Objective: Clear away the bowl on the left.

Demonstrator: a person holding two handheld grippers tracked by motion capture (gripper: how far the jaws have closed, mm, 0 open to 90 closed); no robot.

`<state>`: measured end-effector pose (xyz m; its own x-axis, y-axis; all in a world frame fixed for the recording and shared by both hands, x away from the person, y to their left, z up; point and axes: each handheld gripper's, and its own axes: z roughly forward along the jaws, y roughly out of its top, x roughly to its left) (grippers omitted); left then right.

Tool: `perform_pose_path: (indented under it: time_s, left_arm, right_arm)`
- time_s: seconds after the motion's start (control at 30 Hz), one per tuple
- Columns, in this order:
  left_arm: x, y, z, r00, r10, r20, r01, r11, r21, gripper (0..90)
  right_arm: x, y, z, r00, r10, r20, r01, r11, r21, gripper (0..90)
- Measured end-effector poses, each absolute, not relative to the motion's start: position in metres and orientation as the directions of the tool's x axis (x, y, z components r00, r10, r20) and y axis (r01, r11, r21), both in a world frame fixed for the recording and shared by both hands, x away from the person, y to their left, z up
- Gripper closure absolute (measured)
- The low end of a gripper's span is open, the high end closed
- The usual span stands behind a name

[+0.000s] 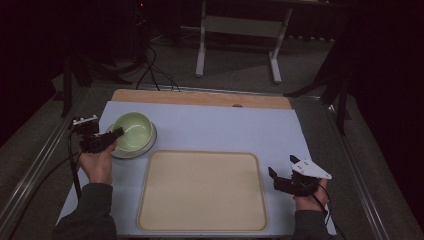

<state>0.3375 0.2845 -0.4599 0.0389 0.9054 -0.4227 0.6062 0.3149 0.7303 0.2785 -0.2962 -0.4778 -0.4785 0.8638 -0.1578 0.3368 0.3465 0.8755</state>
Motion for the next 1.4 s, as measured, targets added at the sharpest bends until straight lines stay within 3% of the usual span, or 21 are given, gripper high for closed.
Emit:
perform_pose_path:
  time_s: [1.4]
  left_arm:
    - [0.320, 0.247, -0.454, 0.179, 0.860, -0.479, 0.632, 0.272, 0.725, 82.3]
  right_arm:
    - [0.278, -0.299, -0.475, -0.477, 0.865, -0.156, 0.327, 0.339, 0.882, 13.9]
